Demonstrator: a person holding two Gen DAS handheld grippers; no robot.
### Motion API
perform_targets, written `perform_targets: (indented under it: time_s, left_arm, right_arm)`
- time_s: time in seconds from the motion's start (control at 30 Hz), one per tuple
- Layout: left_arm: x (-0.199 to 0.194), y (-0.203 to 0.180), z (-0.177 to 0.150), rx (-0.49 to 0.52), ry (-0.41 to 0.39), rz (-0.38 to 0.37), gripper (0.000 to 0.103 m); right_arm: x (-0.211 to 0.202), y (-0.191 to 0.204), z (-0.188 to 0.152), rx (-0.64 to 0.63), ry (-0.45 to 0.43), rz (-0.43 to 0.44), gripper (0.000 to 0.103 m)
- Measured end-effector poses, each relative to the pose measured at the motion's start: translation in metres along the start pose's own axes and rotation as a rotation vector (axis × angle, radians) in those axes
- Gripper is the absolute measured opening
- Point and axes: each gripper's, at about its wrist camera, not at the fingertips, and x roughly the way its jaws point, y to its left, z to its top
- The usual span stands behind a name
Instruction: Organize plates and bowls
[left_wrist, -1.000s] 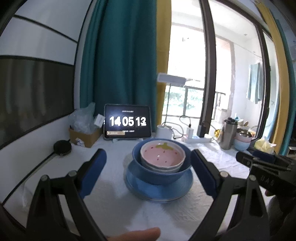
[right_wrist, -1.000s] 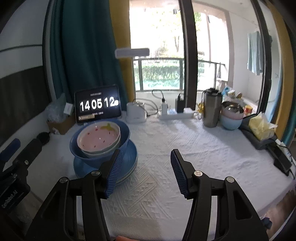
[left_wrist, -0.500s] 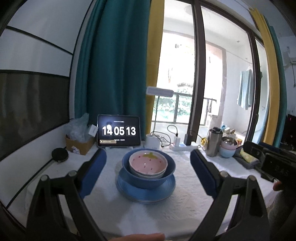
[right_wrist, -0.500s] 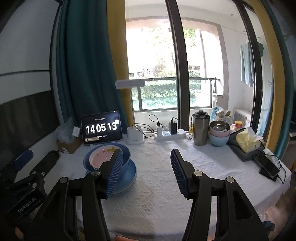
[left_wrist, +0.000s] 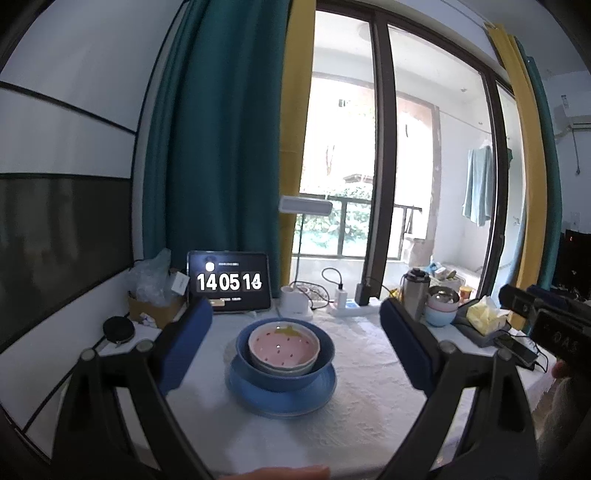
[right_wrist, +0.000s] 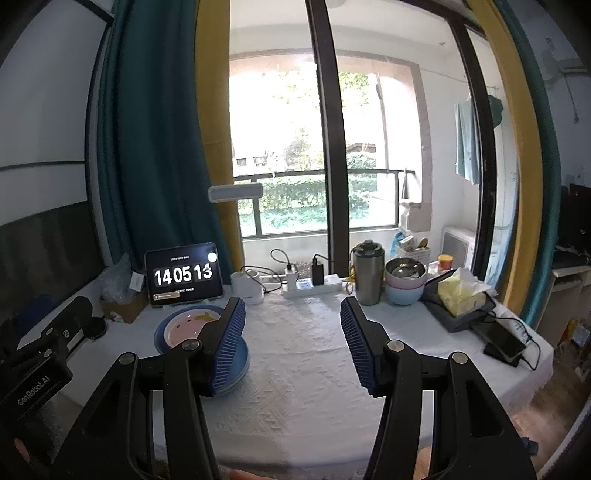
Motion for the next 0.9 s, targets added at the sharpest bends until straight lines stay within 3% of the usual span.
perform_targets:
  time_s: [0.9]
  left_arm:
    - [0.000, -0.005, 0.001, 0.002, 0.022, -0.029, 0.093]
  right_arm:
    - [-0.002, -0.011, 0.000, 0.023, 0.004, -0.009, 0.057]
